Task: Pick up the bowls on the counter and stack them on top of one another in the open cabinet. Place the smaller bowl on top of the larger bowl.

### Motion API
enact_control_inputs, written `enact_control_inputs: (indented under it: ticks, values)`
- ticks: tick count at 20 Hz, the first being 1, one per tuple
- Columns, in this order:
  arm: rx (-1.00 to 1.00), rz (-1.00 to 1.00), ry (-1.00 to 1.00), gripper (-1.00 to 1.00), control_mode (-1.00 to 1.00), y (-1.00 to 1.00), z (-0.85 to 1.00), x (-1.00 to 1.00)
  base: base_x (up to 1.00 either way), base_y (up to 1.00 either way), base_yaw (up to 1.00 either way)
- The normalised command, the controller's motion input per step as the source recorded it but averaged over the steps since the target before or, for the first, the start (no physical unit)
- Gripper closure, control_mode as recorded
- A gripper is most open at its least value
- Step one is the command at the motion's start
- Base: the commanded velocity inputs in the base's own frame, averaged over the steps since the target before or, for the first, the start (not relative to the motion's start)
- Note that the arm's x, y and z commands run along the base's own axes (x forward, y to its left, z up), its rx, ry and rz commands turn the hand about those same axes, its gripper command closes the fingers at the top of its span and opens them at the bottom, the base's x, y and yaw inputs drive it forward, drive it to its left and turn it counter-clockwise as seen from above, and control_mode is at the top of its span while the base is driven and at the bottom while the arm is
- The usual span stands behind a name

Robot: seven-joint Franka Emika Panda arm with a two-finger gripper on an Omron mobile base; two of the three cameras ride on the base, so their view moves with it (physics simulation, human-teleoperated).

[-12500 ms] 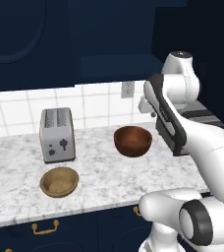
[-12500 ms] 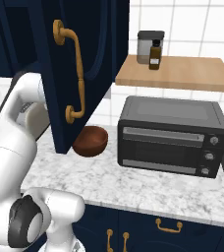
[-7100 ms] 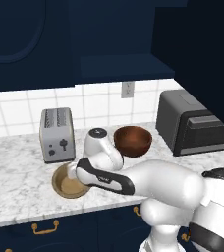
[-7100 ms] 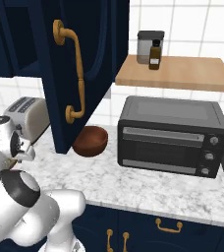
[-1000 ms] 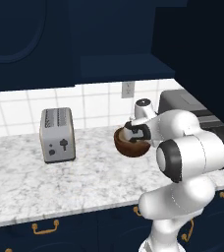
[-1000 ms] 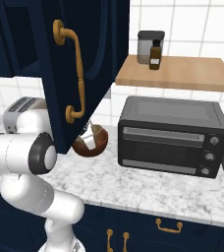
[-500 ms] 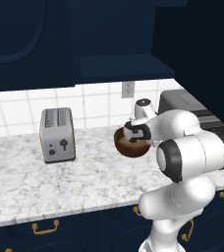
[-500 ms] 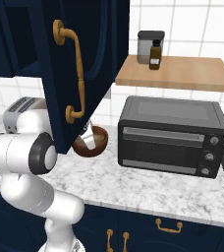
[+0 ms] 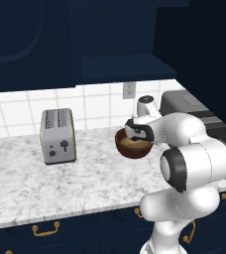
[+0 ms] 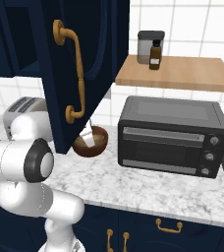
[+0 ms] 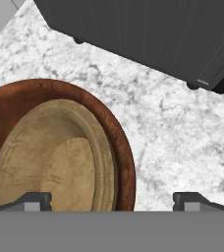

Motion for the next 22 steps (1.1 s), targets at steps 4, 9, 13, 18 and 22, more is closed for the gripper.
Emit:
enact_control_inputs:
  ticks: [4,9,13,18,22]
  values:
    - [-0.04,0.23,-0.01,-1.0,-1.0,-0.08,0.01,-0.44,0.0,0.0,0.0]
    - [-0.05,0.31,-0.01,-1.0,-1.0,-0.08,0.14,-0.23,0.0,0.0,0.0]
    - [0.0,0.18,-0.05,-1.0,-1.0,-0.38,0.0,0.03,0.0,0.0,0.0]
    - [0.0,0.06,0.0,-1.0,-1.0,-0.18,0.0,0.45,0.0,0.0,0.0]
    - [0.0,0.02,-0.01,-1.0,-1.0,0.0,0.0,0.4,0.0,0.0,0.0]
